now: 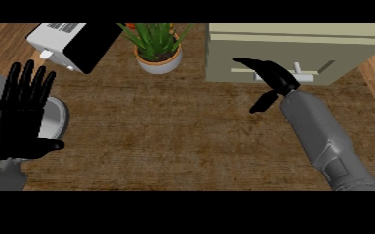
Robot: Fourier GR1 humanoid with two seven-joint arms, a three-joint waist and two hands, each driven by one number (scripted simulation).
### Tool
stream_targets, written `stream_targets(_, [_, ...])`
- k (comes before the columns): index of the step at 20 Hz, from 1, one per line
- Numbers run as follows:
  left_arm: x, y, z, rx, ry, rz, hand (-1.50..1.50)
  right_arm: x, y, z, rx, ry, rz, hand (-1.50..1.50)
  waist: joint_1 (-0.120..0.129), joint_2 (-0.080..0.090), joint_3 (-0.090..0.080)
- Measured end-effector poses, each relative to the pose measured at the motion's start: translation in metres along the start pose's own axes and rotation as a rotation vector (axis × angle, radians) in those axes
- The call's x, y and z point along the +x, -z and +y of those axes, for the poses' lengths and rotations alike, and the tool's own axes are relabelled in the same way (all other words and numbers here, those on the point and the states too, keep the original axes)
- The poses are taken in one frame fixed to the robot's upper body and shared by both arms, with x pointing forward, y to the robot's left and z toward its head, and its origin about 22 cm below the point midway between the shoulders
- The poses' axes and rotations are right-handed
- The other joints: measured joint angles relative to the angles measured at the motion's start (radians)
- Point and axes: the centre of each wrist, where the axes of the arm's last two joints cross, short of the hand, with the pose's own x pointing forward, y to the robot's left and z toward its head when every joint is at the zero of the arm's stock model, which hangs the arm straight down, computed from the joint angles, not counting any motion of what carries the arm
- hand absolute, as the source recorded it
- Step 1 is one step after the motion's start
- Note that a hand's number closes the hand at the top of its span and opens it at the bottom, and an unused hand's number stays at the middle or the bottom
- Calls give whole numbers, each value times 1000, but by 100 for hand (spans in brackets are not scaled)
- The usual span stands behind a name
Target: Pick up the cup, place it into the drawer and close the drawer
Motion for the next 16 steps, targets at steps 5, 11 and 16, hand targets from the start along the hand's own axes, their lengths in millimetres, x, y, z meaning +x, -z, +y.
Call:
stream_targets(5, [-2, 5, -2, -20, -3, 4, -150, -13, -2, -18, 11, 21, -13, -150, 17, 5, 1])
stream_targets(11, [-1, 9, -7, -39, 4, 1, -150, -22, -5, -31, 57, 53, -23, -150, 33, 8, 1])
stream_targets(16, [-3, 11, -8, -43, 12, 2, -150, -25, -7, -33, 78, 88, -19, -150, 38, 8, 1])
